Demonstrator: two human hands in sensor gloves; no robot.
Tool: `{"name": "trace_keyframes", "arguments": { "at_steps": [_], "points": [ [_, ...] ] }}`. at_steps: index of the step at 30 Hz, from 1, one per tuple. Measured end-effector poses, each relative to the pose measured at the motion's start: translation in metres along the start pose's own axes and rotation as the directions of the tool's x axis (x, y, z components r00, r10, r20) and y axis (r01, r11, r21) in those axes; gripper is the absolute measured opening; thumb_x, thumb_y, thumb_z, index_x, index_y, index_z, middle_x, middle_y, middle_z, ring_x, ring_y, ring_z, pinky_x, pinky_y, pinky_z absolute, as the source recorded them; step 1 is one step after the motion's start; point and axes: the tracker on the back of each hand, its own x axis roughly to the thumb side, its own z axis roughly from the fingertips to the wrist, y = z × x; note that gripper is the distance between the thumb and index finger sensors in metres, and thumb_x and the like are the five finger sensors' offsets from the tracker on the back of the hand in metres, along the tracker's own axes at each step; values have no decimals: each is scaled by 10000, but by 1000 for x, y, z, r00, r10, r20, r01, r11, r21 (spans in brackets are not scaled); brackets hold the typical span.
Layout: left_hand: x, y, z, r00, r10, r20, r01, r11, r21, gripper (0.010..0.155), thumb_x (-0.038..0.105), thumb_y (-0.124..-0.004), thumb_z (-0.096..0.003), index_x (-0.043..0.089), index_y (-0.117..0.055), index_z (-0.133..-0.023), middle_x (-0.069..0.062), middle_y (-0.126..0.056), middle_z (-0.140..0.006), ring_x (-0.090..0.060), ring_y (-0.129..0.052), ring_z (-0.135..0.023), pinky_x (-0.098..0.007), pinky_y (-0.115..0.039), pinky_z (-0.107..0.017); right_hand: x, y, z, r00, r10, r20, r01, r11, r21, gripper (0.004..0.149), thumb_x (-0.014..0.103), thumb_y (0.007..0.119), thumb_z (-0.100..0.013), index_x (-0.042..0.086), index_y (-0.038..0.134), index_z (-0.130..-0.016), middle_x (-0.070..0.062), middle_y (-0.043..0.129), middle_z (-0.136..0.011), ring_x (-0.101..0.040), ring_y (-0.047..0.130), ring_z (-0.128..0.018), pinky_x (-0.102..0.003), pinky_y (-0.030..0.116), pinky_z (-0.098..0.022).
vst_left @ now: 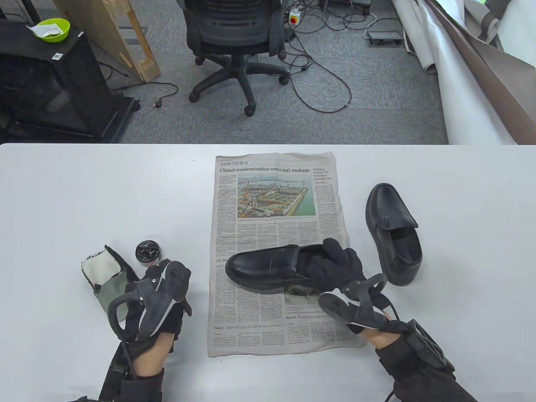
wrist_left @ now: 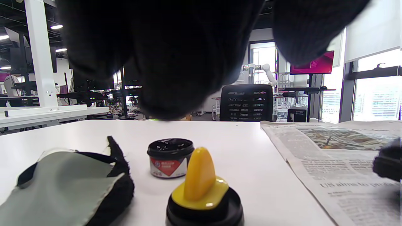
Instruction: Dip and apply built-in sponge shoe polish on shoes
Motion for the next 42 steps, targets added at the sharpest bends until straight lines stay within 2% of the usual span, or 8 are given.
{"name": "trace_keyframes", "arguments": {
  "at_steps": [5, 7, 13, 19, 26, 35, 37, 42],
  "points": [
    [0, 0, 0, 1000, 4, 0, -4, 1000, -4, 565, 583, -816, -449, 216, -839, -878, -72, -1011, -695, -95, -1079, -344, -433, -882, -476, -5, 7, 2, 999, -49, -16, 50, 997, 61, 385, 387, 859, -390, 312, 799, -762, 58, 881, -829, -406, 652, -1015, -685, 776, -610],
    [-1, 0, -1, 1000, 6, 3, -6, 1000, -19, 566, 583, -816, -449, 216, -838, -879, -71, -1009, -698, -96, -1079, -346, -433, -882, -477, -9, 10, 1, 997, -70, -23, 72, 991, 117, 387, 390, 862, -388, 303, 805, -762, 47, 887, -825, -419, 649, -1009, -685, 770, -610],
    [-7, 3, -2, 1000, 30, -6, -30, 998, -46, 568, 585, -814, -450, 217, -836, -882, -74, -1008, -702, -98, -1079, -350, -436, -880, -480, -8, 14, 2, 999, -44, -2, 43, 986, 163, 398, 399, 871, -378, 294, 824, -760, 42, 907, -820, -418, 610, -1016, -675, 754, -617],
    [-19, 3, -7, 998, 50, -47, -52, 997, -55, 566, 585, -812, -452, 217, -837, -882, -73, -1009, -702, -99, -1078, -351, -437, -880, -480, -13, 13, -1, 997, -75, -10, 75, 977, 202, 420, 467, 844, -372, 307, 830, -761, 52, 899, -846, -412, 593, -1012, -646, 737, -635],
    [-36, -3, -18, 993, 32, -111, -39, 997, -67, 563, 579, -812, -455, 215, -835, -884, -76, -1009, -701, -100, -1079, -350, -436, -880, -478, -16, 11, -9, 998, -61, 28, 51, 960, 274, 416, 488, 839, -369, 318, 841, -747, 66, 914, -835, -444, 638, -987, -611, 760, -631],
    [-59, -12, -31, 983, -15, -184, -6, 993, -116, 511, 517, -812, -479, 222, -819, -896, -73, -994, -731, -102, -1076, -376, -440, -872, -492, -19, 16, -13, 997, -77, 11, 71, 957, 282, 400, 495, 818, -377, 344, 823, -748, 75, 873, -865, -322, 748, -911, -590, 733, -633],
    [-64, -17, -36, 981, -47, -188, 21, 991, -135, 497, 480, -819, -487, 232, -793, -917, -75, -967, -785, -96, -1071, -399, -437, -867, -503, -21, 17, -13, 996, -84, 4, 79, 952, 296, 400, 497, 805, -379, 346, 815, -750, 70, 841, -890, -337, 727, -925, -592, 718, -638],
    [-79, -33, -50, 974, -89, -210, 43, 977, -210, 496, 356, -815, -510, 264, -706, -985, -108, -750, -1045, -87, -1034, -508, -433, -832, -564, -23, 19, -14, 995, -96, -1, 91, 945, 314, 396, 512, 781, -384, 357, 816, -747, 64, 786, -938, -375, 709, -940, -579, 706, -642]
  ]
}}
